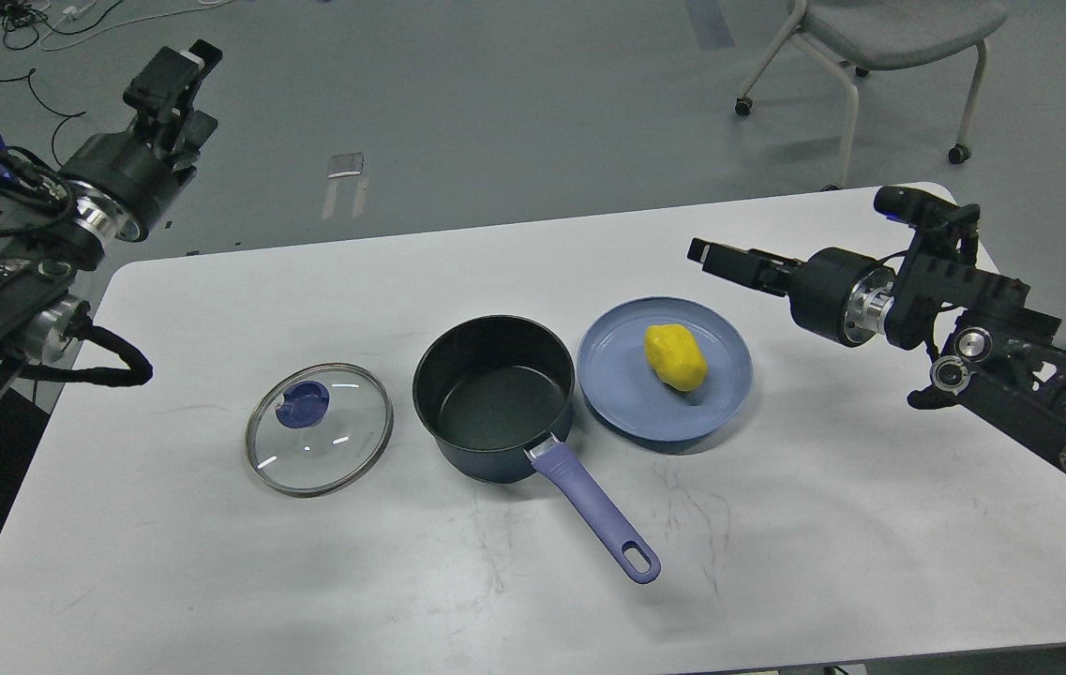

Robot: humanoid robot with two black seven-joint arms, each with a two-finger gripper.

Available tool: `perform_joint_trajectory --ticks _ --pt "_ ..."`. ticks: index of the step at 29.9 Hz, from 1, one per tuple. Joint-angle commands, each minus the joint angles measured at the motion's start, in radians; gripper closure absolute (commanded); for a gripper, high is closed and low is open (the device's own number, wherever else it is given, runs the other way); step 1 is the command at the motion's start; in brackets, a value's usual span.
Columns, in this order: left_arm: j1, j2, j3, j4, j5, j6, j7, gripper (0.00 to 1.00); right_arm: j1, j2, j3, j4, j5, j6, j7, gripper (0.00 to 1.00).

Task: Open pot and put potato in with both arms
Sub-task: 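Reach the right gripper to the yellow potato and grasp it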

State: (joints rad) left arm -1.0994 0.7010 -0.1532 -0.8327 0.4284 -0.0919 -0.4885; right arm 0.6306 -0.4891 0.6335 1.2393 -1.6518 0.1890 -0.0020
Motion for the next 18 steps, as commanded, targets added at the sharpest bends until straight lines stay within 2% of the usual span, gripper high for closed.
perform_joint_trajectory --ticks 1,9,18 --pt "0.006 -0.001 -0.022 0.000 -0.007 -0.023 0.000 0.02 0.037 0.000 -0.118 -0.033 -0.184 0.001 -0.001 0.00" --pt "0.041 0.015 -0.020 0.000 -0.002 -0.020 0.000 0.02 0.044 0.112 -0.120 -0.135 -0.184 -0.002 -0.004 0.00" --pt "0.055 0.038 -0.020 0.000 0.001 -0.020 0.000 0.02 0.046 0.173 -0.121 -0.158 -0.184 -0.002 -0.012 0.00"
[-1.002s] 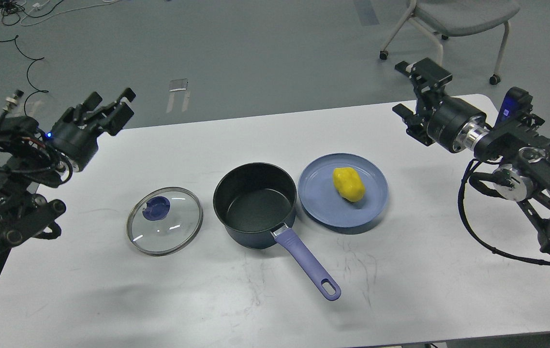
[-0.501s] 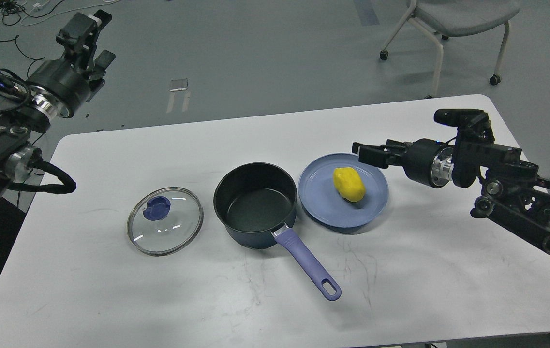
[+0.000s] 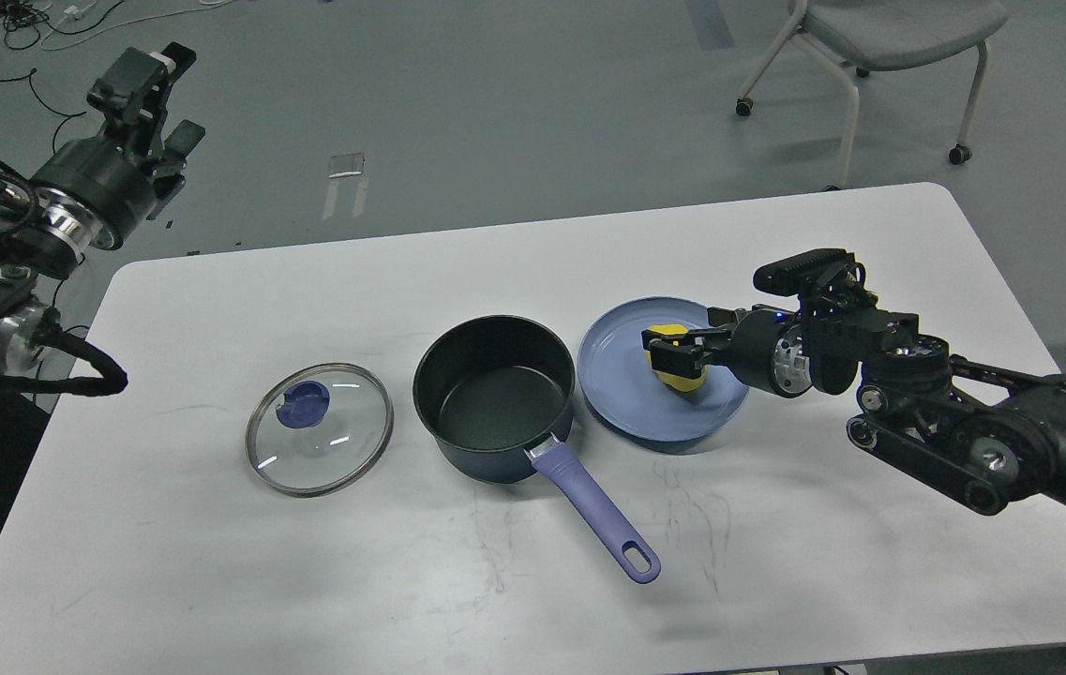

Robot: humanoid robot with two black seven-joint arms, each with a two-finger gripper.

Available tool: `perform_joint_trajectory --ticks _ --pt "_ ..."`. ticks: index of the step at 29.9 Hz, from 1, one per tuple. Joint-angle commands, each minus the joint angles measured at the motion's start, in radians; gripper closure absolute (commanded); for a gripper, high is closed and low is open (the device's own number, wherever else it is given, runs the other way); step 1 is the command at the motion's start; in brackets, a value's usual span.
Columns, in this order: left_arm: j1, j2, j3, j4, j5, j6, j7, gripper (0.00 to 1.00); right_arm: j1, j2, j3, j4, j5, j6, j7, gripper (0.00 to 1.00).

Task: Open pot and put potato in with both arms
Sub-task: 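Reach the right gripper to the yellow potato and grasp it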

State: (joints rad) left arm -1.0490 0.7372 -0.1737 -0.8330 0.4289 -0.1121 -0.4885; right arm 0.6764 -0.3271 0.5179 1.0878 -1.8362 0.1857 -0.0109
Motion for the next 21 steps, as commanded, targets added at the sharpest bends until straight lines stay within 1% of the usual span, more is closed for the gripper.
perform_joint_trajectory --ticks 1,3,6,10,16,21 --pt "0.004 0.002 0.000 0.000 0.002 0.000 0.000 0.02 -0.001 0.014 -0.009 -0.020 0.000 0.003 -0.003 0.00" --pt "0.006 0.002 0.002 0.000 0.002 0.000 0.000 0.02 -0.003 0.014 -0.013 -0.038 -0.001 0.006 -0.004 0.00" --pt "0.014 0.001 0.003 0.000 0.004 0.000 0.000 0.02 -0.003 0.013 -0.015 -0.068 -0.006 0.006 -0.020 0.00" --pt "0.020 -0.002 0.003 0.000 0.004 0.002 0.000 0.02 -0.004 0.016 -0.015 -0.074 -0.005 0.009 -0.021 0.00" --pt "0.018 0.004 0.002 -0.003 0.004 0.000 0.000 0.02 0.005 0.054 -0.013 -0.083 -0.005 0.012 -0.021 0.00" --pt "0.021 0.008 0.005 -0.003 0.004 0.000 0.000 0.02 0.022 0.062 -0.016 -0.108 -0.005 0.012 -0.021 0.02"
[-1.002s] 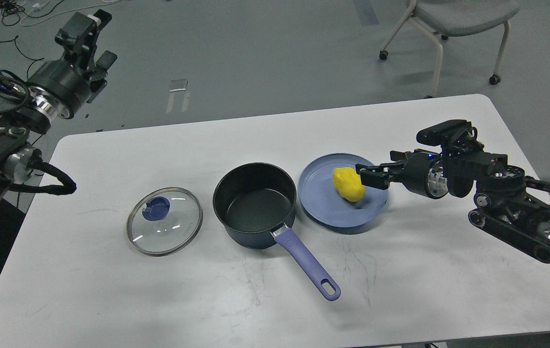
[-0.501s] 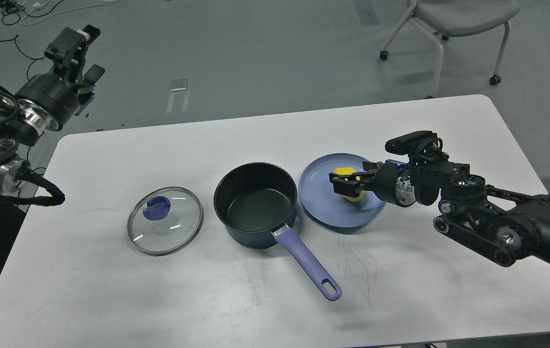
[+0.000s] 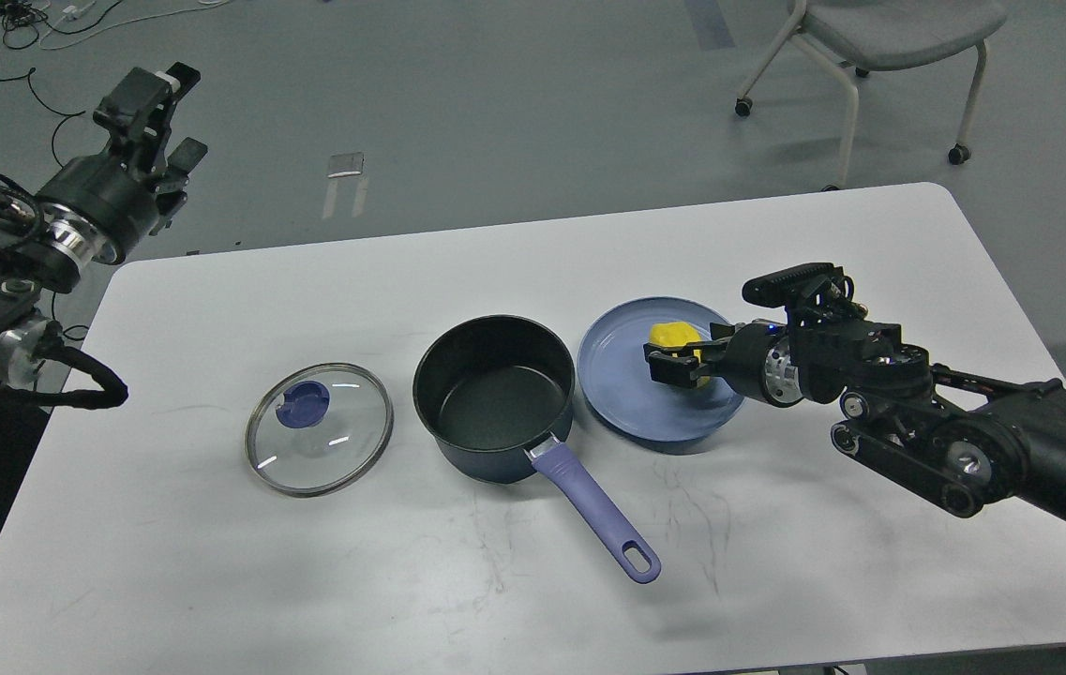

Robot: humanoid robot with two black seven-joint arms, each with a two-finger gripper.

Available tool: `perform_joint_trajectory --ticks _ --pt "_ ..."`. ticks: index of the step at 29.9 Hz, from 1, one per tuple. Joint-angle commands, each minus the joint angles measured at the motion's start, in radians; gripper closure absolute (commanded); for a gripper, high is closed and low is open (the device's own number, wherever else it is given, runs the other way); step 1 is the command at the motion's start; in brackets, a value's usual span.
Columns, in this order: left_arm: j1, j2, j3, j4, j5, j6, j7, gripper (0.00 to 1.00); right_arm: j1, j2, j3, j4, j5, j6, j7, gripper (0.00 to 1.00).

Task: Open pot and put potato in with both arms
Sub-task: 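Reach the right gripper to the yellow potato and grasp it, then lift the potato off the plate with the right gripper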

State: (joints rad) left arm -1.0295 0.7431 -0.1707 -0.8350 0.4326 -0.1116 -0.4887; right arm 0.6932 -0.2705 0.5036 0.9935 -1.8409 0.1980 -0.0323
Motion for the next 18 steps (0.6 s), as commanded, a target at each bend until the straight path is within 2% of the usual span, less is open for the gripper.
perform_joint_trajectory --ticks 1,5,9,10,18 --pt "0.002 0.002 0.002 0.000 0.000 0.000 0.000 0.02 0.005 0.008 -0.002 -0.015 0.000 0.000 0.000 0.03" --pt "0.009 0.002 0.005 0.002 0.001 0.000 0.000 0.02 0.015 0.013 -0.043 -0.018 -0.001 -0.005 0.000 0.08" --pt "0.009 0.002 0.007 0.002 0.001 0.000 0.000 0.02 0.014 0.013 -0.073 -0.018 -0.001 -0.014 0.000 0.21" --pt "0.011 0.002 0.007 0.002 0.001 0.000 0.000 0.02 0.012 0.013 -0.073 -0.018 0.000 -0.015 0.000 0.28" --pt "0.023 -0.001 0.007 0.002 0.000 0.001 0.000 0.02 0.006 0.014 -0.076 -0.035 0.002 -0.101 0.000 0.42"
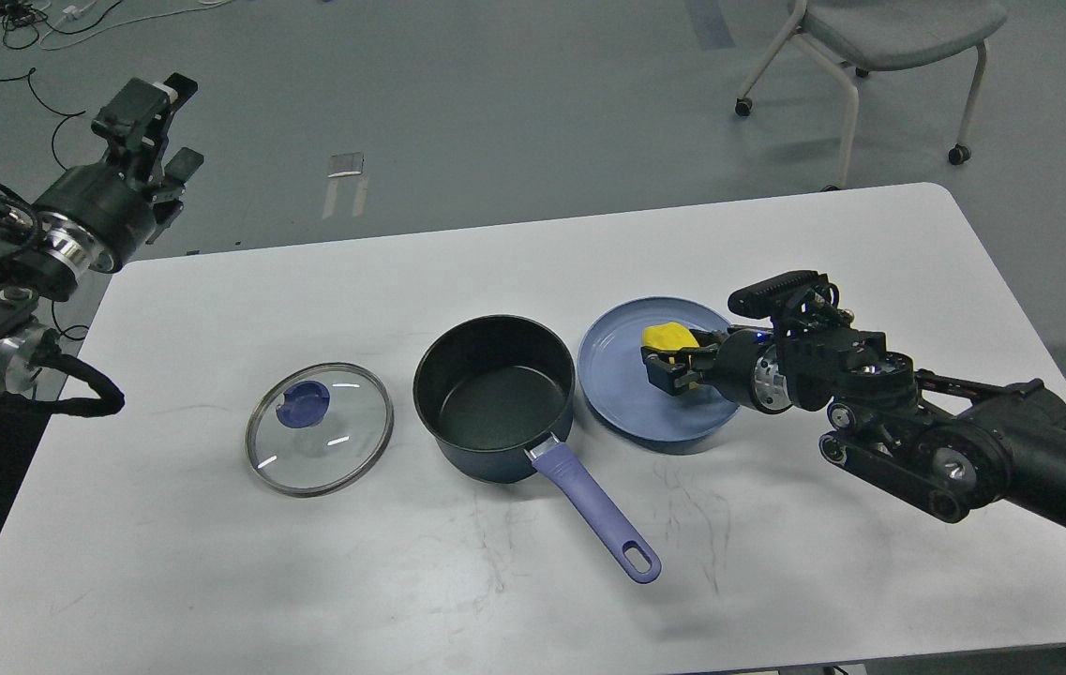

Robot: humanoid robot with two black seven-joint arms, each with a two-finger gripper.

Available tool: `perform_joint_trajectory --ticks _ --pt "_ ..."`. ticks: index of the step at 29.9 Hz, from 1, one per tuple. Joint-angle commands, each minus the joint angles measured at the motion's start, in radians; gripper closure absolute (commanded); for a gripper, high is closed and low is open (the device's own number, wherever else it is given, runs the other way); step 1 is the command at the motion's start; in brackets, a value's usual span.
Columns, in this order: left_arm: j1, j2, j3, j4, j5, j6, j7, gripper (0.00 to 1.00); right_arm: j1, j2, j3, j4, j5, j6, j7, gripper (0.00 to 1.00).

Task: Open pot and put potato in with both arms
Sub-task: 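Lift the potato off the plate with the right gripper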

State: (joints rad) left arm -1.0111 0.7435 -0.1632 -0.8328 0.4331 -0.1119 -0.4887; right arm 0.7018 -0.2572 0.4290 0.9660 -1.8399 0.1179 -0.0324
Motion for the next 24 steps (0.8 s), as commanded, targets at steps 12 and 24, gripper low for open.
perform_joint_trajectory --ticks 12,24 --pt "0.003 0.000 -0.002 0.000 -0.001 0.001 0.000 0.02 0.041 -0.005 0.037 0.006 0.013 -0.035 -0.020 0.63" --pt "0.002 -0.001 -0.007 0.000 0.000 0.001 0.000 0.02 0.179 0.068 -0.016 0.175 0.205 -0.020 -0.055 0.64"
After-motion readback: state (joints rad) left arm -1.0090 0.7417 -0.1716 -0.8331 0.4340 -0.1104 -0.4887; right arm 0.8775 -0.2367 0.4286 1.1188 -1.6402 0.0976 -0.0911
